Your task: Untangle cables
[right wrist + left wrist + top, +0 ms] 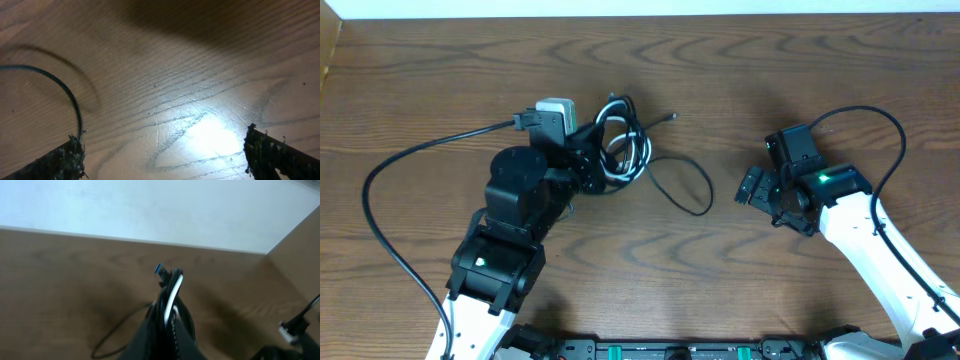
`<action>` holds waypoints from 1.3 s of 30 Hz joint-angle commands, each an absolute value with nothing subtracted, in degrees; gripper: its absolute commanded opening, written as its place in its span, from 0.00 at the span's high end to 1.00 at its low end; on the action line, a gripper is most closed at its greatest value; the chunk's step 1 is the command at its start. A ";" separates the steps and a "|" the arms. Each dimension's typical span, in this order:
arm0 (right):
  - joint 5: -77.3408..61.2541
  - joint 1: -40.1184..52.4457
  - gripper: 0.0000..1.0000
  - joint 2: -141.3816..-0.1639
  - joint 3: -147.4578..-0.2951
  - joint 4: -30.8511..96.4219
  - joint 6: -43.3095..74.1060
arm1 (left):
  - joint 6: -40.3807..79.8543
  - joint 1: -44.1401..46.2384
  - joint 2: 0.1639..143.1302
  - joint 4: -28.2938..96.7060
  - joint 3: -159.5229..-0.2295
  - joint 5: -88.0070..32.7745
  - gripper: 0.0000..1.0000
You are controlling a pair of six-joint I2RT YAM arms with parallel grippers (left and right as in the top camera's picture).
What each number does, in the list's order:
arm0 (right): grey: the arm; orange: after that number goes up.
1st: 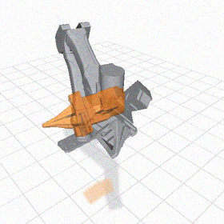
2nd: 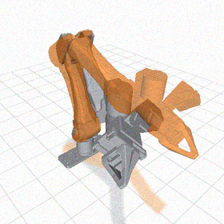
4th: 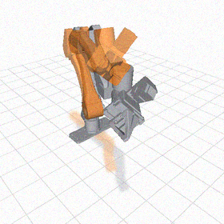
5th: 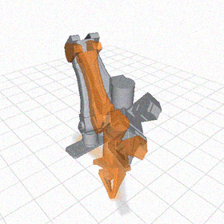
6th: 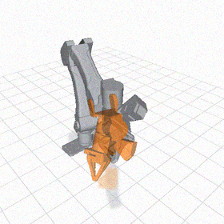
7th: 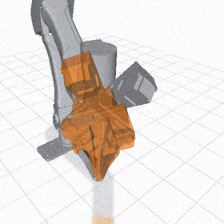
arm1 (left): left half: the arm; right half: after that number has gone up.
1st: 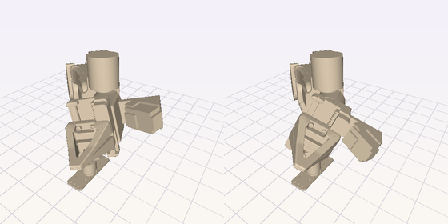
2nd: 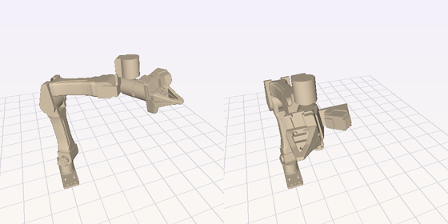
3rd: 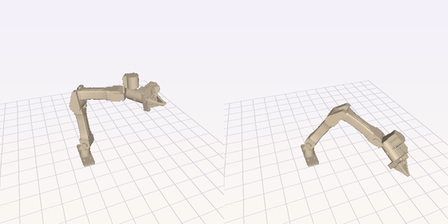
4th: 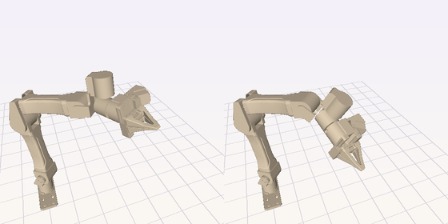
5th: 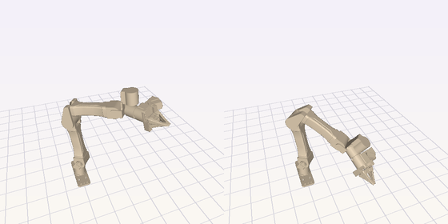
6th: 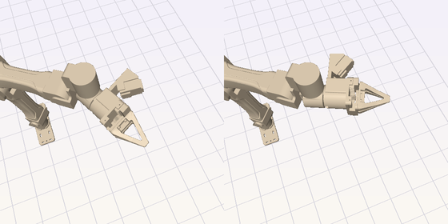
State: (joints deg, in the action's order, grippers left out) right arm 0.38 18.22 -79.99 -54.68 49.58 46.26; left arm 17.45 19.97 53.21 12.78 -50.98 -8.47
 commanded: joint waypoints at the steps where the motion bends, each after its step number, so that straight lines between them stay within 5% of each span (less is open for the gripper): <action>1: 0.47 18.09 0.01 -80.16 -54.57 49.52 46.68 | 18.31 19.73 53.10 14.22 -51.51 -8.32 0.92; 21: 0.47 18.09 0.01 -80.16 -54.57 49.52 46.68 | 18.39 19.73 53.10 20.03 -51.51 -8.99 0.92; 31: 0.21 18.09 0.01 -80.16 -54.57 47.05 46.92 | 18.33 19.73 53.08 22.41 -51.51 -20.36 0.92; 39: -14.46 18.09 0.01 -80.16 -54.59 45.10 46.94 | 18.35 19.73 53.10 24.18 -51.51 -20.71 0.92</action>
